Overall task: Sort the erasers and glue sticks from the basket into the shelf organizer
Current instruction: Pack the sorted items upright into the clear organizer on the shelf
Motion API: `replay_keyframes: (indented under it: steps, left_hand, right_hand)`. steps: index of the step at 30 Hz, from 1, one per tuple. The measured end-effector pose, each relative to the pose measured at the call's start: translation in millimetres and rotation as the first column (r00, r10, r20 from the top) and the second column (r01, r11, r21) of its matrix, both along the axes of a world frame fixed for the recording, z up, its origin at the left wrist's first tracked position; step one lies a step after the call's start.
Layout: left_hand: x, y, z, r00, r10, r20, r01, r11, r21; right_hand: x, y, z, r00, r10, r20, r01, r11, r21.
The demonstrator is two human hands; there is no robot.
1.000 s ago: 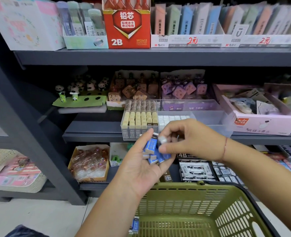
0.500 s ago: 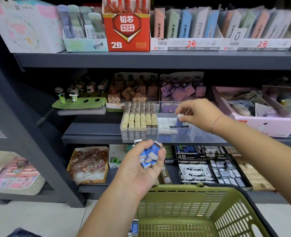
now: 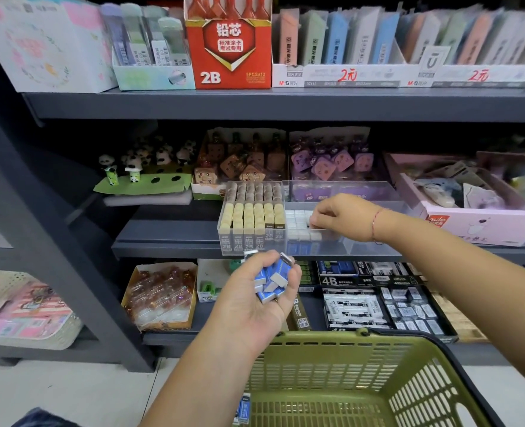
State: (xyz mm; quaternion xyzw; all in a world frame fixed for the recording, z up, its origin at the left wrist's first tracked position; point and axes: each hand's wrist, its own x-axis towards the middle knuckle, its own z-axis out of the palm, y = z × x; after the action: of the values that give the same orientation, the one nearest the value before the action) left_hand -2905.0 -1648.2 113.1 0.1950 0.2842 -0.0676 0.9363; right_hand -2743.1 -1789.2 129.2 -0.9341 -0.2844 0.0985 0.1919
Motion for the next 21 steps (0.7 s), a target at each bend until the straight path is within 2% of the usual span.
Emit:
replay_keyframes:
  steps: [4, 8, 10, 13, 15, 17, 18, 21]
  left_hand:
    - [0, 0, -1, 1.000, 0.007, -0.010, -0.007, 1.000, 0.006]
    - [-2, 1, 0, 1.000, 0.009, -0.007, -0.009, 1.000, 0.003]
    - [-2, 1, 0, 1.000, 0.004, -0.002, -0.004, 1.000, 0.001]
    - [-2, 1, 0, 1.000, -0.010, 0.010, 0.010, 1.000, 0.007]
    - [-2, 1, -1, 1.000, -0.022, 0.020, 0.022, 1.000, 0.012]
    - [-1, 1, -1, 0.999, -0.036, 0.037, 0.035, 0.999, 0.017]
    - [-1, 1, -1, 0.998, -0.044, 0.050, 0.043, 0.999, 0.017]
    - [0, -1, -2, 0.995, -0.058, 0.085, 0.058, 0.998, -0.004]
  right_hand:
    - [1, -2, 5, 0.994, -0.049, -0.094, 0.053, 0.998, 0.037]
    - [-1, -5, 8, 0.994, -0.037, -0.106, 0.044, 0.997, 0.068]
    - [-5, -8, 11, 0.998, -0.036, -0.058, 0.038, 0.999, 0.029]
    - [-13, -11, 17, 0.991, -0.010, 0.134, 0.019, 0.998, -0.061]
    - [-26, -9, 21, 0.985, 0.014, 0.170, -0.023, 0.998, 0.052]
    - [-48, -3, 24, 0.994, 0.088, 0.070, -0.104, 0.960, 0.260]
    - [-59, 2, 24, 0.991, 0.133, 0.022, -0.134, 0.945, 0.298]
    - [-79, 10, 14, 0.986, 0.163, -0.021, -0.153, 0.958, 0.244]
